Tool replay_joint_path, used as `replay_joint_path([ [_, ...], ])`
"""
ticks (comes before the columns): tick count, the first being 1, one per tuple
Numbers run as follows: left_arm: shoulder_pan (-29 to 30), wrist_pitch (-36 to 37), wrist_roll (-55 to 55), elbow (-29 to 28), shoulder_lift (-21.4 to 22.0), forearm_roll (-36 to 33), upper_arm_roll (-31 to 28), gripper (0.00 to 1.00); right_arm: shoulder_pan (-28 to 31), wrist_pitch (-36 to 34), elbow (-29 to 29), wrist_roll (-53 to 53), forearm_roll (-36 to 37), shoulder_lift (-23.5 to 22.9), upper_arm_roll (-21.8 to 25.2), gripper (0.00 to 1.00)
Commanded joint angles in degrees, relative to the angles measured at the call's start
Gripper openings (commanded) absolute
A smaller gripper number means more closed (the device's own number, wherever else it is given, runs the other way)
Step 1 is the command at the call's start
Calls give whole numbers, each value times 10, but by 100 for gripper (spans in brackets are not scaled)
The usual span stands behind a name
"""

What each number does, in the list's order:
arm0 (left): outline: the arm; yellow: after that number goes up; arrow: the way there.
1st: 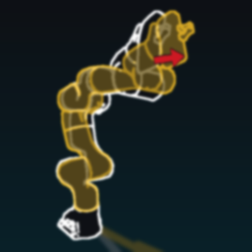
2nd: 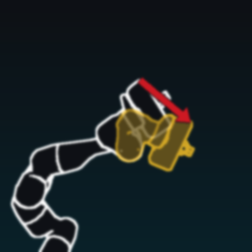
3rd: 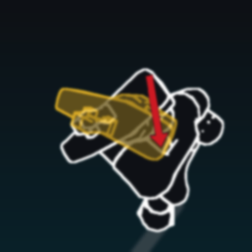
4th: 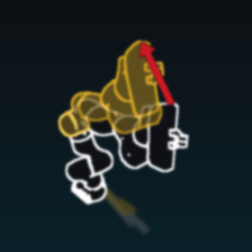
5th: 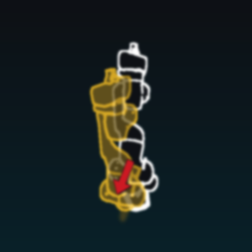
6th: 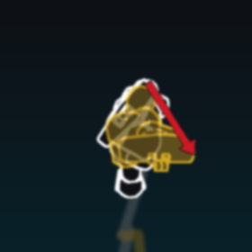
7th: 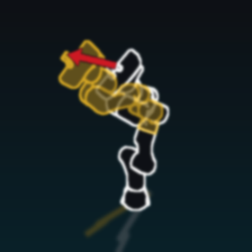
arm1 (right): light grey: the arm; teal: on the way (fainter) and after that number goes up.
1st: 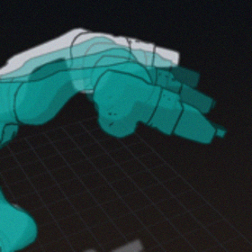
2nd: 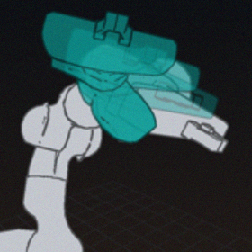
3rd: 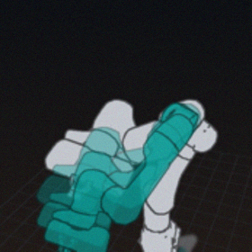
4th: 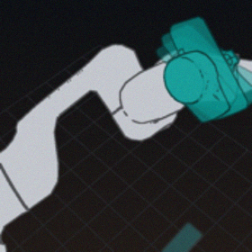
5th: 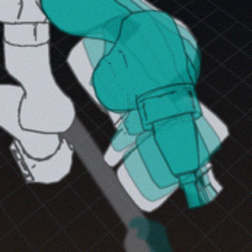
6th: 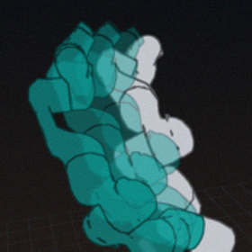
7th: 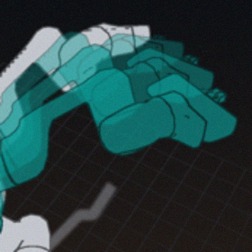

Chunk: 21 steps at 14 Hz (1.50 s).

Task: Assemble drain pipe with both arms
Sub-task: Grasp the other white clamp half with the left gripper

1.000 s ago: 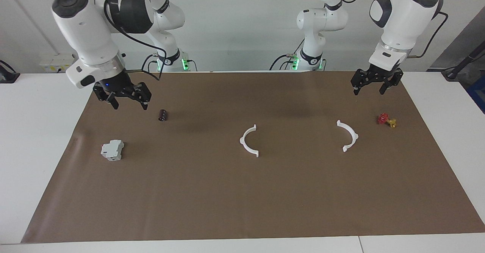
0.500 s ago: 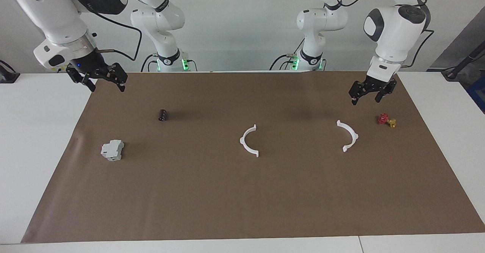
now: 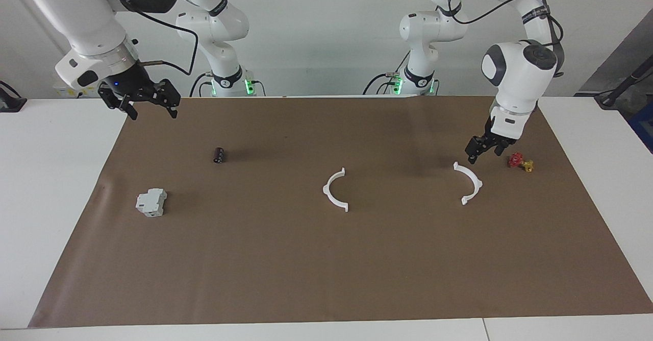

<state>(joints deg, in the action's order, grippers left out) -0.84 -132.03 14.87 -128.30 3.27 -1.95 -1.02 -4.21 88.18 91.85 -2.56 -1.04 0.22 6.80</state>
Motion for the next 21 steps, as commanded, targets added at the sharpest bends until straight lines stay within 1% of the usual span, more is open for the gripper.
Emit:
replay_joint_path([
  [1,22,-31,40,-22,-5,11,3,100,-4,-6,-12,-14,24,-7,-1,100],
  [2,24,-33,42,-30,-6,11,2,100,-4,0,-12,-13,46,-7,-6,100],
  [4,31,-59,57,-49,-7,11,2,100,-4,3,-12,-13,47,-6,-6,100],
  [5,34,-75,77,-71,-9,11,2,100,-4,3,-12,-13,46,-6,-6,100],
  [6,34,-109,105,-91,-14,11,2,100,-4,3,-11,-14,46,-6,-6,100],
  [7,24,-138,131,-98,-25,10,3,100,-4,2,-11,-15,46,-6,-6,100],
  [8,11,-149,148,-97,-35,11,3,100,-4,2,-11,-15,46,-6,-6,100],
  [9,8,-151,154,-97,-36,11,3,100,-3,3,-11,-16,45,-6,-6,100],
  [11,9,-154,170,-94,-41,11,3,100,-4,3,-11,-16,45,-6,-6,100],
  [12,10,-158,184,-92,-47,11,3,98,-4,3,-11,-16,45,-6,-6,100],
  [15,10,-182,176,-94,-66,11,2,97,-3,3,-10,-15,45,-5,-6,100],
  [21,10,-182,158,-92,-74,10,2,97,-3,3,-10,0,23,-5,-5,100],
])
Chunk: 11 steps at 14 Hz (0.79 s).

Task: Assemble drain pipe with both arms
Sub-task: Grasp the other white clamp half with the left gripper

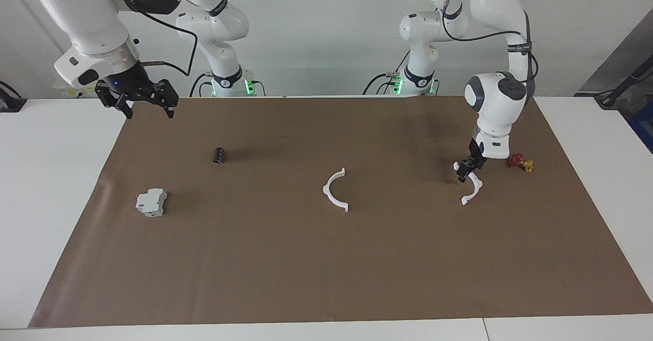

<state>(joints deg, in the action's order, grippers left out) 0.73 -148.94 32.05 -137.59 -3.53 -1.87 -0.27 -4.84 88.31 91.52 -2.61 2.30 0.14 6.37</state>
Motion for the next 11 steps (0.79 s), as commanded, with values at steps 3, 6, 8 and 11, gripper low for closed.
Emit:
replay_joint_path([
  [3,-5,-12,-35,0,-6,9,-5,93,4,2,-6,1,-12,-4,0,100],
  [6,-6,-13,-35,0,-6,9,-5,86,4,2,-6,1,-11,-4,0,100],
  [8,-6,-12,-35,0,-6,9,-5,75,4,2,-5,1,-12,-4,0,100],
  [11,-11,-7,-36,2,-6,9,-5,34,7,2,-1,1,-12,-1,0,100],
])
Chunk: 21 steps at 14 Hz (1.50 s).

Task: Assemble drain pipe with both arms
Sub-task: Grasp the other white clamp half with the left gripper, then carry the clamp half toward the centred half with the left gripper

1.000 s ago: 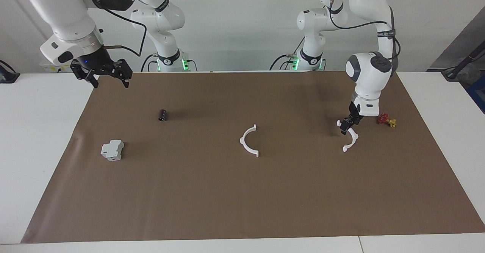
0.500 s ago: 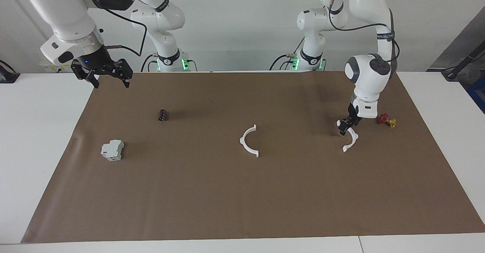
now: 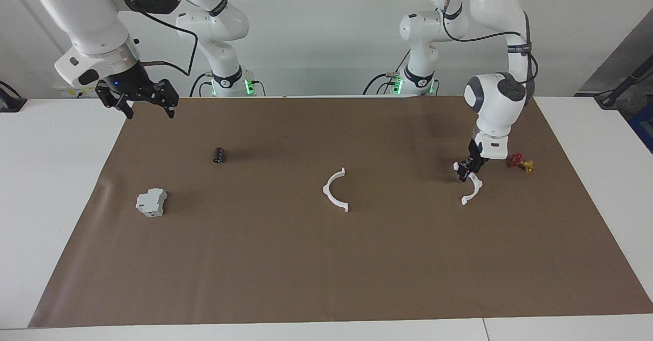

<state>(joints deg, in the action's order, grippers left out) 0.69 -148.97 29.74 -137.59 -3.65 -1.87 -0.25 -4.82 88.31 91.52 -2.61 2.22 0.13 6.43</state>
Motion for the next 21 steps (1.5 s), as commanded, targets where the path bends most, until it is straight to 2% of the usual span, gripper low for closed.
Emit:
replay_joint_path([
  [1,-14,-3,-13,4,-5,8,-5,16,7,1,-1,1,-11,-1,-1,100],
  [2,-16,3,-13,9,-5,7,-5,4,7,2,-1,1,-11,-1,-1,100],
  [3,-17,19,-13,18,-6,6,-5,0,7,2,-1,1,-11,-1,-2,100],
  [6,-42,115,0,79,-4,6,-5,0,7,2,1,1,-12,0,-1,100],
  [8,-84,138,53,101,-2,6,-5,0,8,2,1,1,-12,0,-1,100],
  [13,-203,117,252,120,-8,5,-5,0,3,5,-5,19,-15,-4,-1,100],
  [15,-250,100,305,125,-25,5,-5,0,10,6,-1,16,-14,-2,-1,100],
  [17,-290,70,347,130,-65,5,-5,0,10,8,-1,17,-14,-1,-1,100],
  [18,-313,51,383,155,-109,5,-7,0,10,8,-1,17,-13,-1,-1,100],
  [21,-319,56,390,177,-123,-4,-7,0,7,8,-1,16,-14,0,-1,100],
])
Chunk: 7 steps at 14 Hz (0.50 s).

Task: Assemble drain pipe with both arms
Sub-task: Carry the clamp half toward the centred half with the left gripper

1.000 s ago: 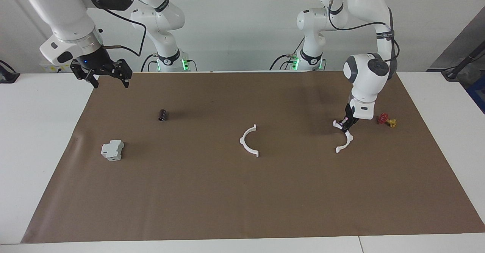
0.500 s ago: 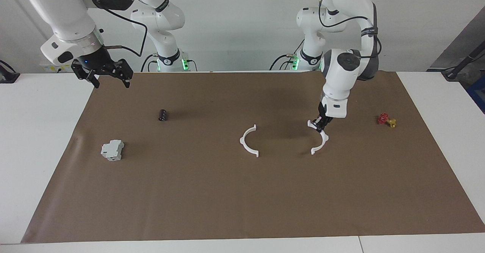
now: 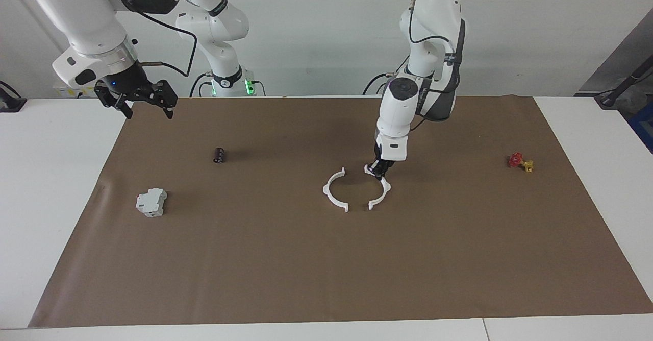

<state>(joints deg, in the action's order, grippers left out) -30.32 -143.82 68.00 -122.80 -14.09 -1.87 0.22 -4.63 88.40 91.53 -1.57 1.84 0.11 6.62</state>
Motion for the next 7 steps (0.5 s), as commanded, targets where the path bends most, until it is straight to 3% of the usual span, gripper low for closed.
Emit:
replay_joint_path([
  [1,-11,5,7,29,-18,-18,-12,0,5,7,-1,6,-10,0,-3,100],
  [7,-32,25,10,29,-16,-22,-12,0,5,7,-1,6,-10,0,-3,100],
])
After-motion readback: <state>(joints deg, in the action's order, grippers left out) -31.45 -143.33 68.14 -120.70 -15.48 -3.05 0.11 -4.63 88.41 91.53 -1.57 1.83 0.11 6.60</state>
